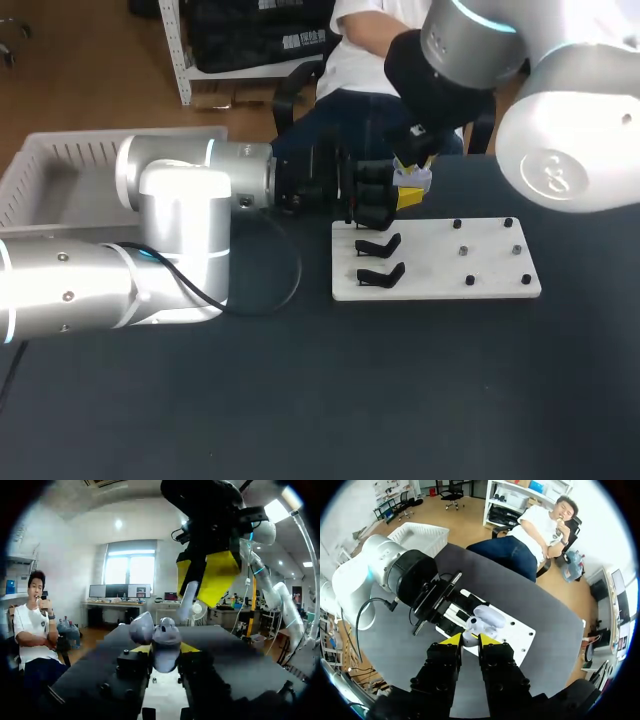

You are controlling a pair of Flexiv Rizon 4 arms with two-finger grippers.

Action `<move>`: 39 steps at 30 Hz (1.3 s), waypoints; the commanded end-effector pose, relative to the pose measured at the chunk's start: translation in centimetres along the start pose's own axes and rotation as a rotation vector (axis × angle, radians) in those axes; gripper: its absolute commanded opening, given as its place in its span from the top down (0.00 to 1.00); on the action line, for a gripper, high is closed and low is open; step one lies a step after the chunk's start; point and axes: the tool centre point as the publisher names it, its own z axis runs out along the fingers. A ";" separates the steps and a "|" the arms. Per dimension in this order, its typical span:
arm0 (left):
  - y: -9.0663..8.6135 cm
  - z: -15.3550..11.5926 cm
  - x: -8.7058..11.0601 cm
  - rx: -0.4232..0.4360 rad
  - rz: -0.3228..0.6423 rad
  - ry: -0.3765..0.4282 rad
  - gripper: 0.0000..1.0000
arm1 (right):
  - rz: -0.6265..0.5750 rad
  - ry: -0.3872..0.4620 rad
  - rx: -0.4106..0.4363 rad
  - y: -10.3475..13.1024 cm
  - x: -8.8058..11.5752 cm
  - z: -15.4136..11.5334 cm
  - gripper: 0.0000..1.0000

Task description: Pick up each earbud case from the left stands, insert the matching earbuds, close the lid, and place the case in the box.

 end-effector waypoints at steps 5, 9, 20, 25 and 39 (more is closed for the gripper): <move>-0.2 0.0 0.1 -0.007 0.003 -0.004 1.00 | -0.016 0.000 -0.002 -0.2 -0.4 0.7 1.00; -0.2 0.0 0.1 -0.007 0.003 -0.004 1.00 | -0.020 0.000 -0.002 -0.2 -0.5 0.8 1.00; -0.2 0.0 0.1 -0.007 0.003 -0.004 1.00 | -0.029 0.006 -0.009 -0.3 -0.6 1.4 1.00; -0.2 0.0 0.1 -0.007 0.003 -0.004 1.00 | -0.026 0.010 -0.010 -0.4 -0.4 1.5 1.00; -0.2 0.0 0.1 -0.007 0.003 -0.004 1.00 | -0.021 0.010 -0.017 -0.2 -0.7 2.0 1.00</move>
